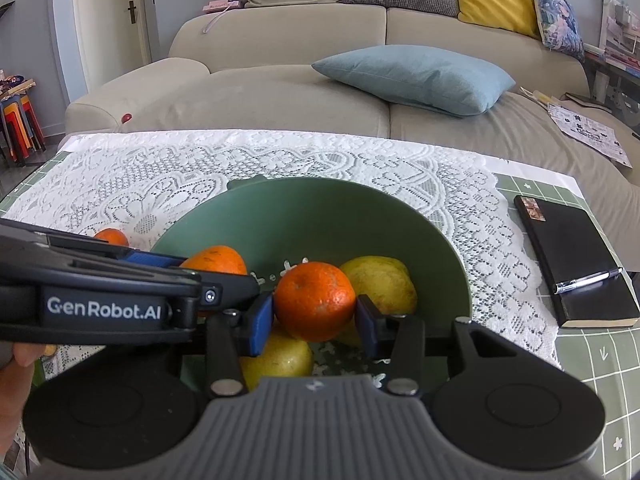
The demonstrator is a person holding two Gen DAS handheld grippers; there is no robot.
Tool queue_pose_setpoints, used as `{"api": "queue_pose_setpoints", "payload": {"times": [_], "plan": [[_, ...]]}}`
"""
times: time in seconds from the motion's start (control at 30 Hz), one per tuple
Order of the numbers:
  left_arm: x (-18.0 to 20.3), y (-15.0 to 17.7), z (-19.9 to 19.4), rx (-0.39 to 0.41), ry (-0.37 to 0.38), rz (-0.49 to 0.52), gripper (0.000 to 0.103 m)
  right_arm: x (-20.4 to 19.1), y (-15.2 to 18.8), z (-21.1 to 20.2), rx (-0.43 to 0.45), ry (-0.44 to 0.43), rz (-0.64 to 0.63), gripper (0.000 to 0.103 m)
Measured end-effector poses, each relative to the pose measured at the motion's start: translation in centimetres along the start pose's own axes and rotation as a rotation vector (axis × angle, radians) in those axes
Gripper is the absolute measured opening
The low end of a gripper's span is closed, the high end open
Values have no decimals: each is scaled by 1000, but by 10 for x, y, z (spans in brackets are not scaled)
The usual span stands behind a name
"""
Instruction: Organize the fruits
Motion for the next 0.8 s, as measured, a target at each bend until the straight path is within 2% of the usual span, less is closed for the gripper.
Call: {"api": "queue_pose_setpoints", "payload": {"times": [0.2,0.3,0.53,0.8], "plan": [[-1,-1,-1,-10,13,-12,52,0,0,0,1,0,1,43],[-2,-1,-3,-9,18,-25,54,2,-1,-2,7,10,4,49],[-3,-4,-10,3,14,-34,59,3,-4,-7,24,10,17,55],[-2,-8,-22,24,36,-41,64,3,-9,-13,45,17,32,57]]}}
Point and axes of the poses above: each gripper's, at about its wrist camera, not at the fingertips, and z roughly the way its jaws point, x to its right, y to its underside, the point moved 9 cm from there along z, roughly the way its jaws point, and after that the axes turned 14 degrees about -z, right-handed, at the moved point
